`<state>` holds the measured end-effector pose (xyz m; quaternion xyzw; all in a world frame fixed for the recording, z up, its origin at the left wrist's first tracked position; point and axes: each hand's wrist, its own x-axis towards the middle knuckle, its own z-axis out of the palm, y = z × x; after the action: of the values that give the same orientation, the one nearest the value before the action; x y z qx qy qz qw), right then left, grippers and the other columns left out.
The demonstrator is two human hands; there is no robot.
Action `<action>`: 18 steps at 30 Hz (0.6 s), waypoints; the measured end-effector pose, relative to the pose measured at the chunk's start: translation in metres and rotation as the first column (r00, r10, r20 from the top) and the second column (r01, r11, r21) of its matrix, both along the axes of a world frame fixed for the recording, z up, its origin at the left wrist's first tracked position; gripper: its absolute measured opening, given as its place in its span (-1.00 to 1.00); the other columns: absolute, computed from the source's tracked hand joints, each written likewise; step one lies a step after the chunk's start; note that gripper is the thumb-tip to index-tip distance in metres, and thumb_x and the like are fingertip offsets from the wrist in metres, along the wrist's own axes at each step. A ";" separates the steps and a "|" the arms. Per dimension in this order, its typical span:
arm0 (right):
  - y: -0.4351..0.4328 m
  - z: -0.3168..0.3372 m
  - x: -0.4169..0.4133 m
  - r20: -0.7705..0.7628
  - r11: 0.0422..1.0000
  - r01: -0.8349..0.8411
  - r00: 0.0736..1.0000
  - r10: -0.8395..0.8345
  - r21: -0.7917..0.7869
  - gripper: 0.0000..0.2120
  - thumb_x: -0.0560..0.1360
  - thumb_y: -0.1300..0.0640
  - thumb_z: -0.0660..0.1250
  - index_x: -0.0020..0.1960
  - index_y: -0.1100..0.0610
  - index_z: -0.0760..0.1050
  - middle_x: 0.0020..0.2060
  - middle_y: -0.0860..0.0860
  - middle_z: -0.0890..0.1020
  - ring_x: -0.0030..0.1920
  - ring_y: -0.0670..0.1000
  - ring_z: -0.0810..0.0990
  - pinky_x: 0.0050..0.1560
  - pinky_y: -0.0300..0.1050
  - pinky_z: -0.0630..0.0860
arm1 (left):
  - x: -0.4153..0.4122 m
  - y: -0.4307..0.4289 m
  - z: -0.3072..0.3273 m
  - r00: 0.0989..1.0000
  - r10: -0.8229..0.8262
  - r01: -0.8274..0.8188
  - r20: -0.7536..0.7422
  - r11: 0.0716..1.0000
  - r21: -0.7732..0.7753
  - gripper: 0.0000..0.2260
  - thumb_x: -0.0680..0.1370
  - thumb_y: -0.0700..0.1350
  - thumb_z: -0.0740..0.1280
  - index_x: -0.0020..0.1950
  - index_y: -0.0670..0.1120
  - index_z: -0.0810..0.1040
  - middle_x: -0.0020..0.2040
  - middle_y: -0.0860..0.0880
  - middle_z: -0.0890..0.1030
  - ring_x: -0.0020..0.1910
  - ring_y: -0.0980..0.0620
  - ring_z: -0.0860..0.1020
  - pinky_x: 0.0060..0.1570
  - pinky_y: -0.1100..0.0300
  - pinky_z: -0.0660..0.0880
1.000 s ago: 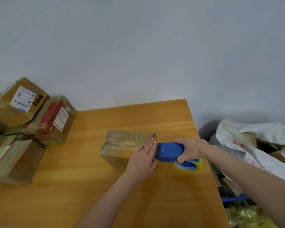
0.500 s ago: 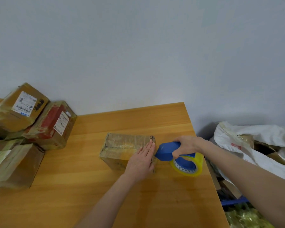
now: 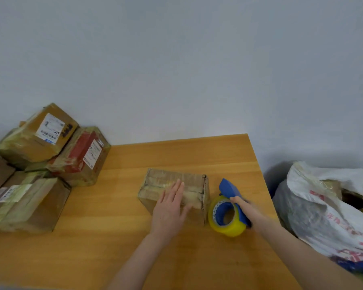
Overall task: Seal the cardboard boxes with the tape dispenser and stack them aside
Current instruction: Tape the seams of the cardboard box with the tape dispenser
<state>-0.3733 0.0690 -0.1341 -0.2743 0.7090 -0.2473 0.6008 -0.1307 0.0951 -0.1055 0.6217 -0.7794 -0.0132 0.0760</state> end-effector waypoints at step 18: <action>-0.015 0.051 0.115 -0.669 0.864 -0.500 0.663 0.335 -0.063 -0.27 0.56 -0.19 0.25 0.50 0.20 0.03 -0.14 0.00 0.53 -0.19 0.06 0.56 -0.33 -0.09 0.46 | 0.065 -0.062 0.022 0.810 0.585 -0.513 -0.040 0.741 0.433 -0.04 0.34 0.47 0.29 0.51 -0.11 0.11 0.40 -0.10 0.36 0.31 -0.11 0.43 0.07 0.00 0.48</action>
<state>-0.2579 0.0541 -0.0828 -0.5685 0.7510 -0.0778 0.3266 -0.0656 0.0334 -0.0839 0.8223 -0.5311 -0.2041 0.0142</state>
